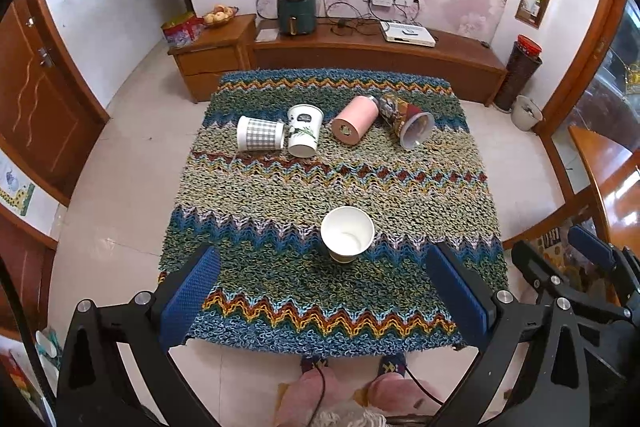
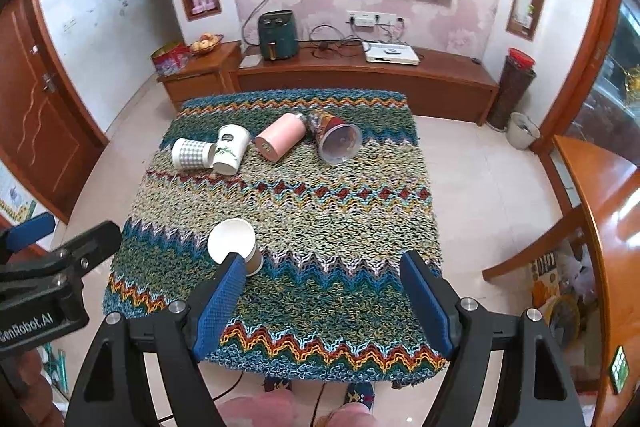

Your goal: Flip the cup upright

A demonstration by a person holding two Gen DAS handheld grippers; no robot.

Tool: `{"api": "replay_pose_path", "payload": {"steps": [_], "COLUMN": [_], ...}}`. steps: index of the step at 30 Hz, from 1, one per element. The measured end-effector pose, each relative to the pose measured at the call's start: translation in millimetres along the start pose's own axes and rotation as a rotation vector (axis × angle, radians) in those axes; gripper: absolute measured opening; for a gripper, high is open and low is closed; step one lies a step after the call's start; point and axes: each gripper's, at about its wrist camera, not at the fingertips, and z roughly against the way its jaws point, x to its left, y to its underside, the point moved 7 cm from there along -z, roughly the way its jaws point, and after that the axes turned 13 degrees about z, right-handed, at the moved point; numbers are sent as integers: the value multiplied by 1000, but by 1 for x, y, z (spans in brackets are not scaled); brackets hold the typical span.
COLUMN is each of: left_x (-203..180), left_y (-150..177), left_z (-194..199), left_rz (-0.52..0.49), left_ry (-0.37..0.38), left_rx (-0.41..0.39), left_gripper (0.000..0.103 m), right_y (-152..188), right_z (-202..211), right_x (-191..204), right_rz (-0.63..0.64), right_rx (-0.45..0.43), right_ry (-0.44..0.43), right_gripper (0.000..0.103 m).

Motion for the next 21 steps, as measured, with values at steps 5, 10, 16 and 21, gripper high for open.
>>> {"api": "replay_pose_path", "payload": {"steps": [5, 10, 16, 21], "left_x": [0, -4, -3, 0], "left_y": [-3, -3, 1, 4], "left_z": [-1, -2, -2, 0], "left_rz": [-7, -22, -29, -18], "left_ry": [8, 20, 17, 13], "left_rx": [7, 20, 25, 26], "left_gripper": [102, 103, 102, 102], "right_y": [-3, -3, -2, 2], "right_z": [4, 8, 8, 6], "right_x": [-5, -7, -5, -4], "right_rz": [-30, -55, -56, -65], "right_rx": [12, 18, 23, 37], "right_ry": [29, 42, 42, 34], "right_gripper": [80, 80, 80, 80]}}
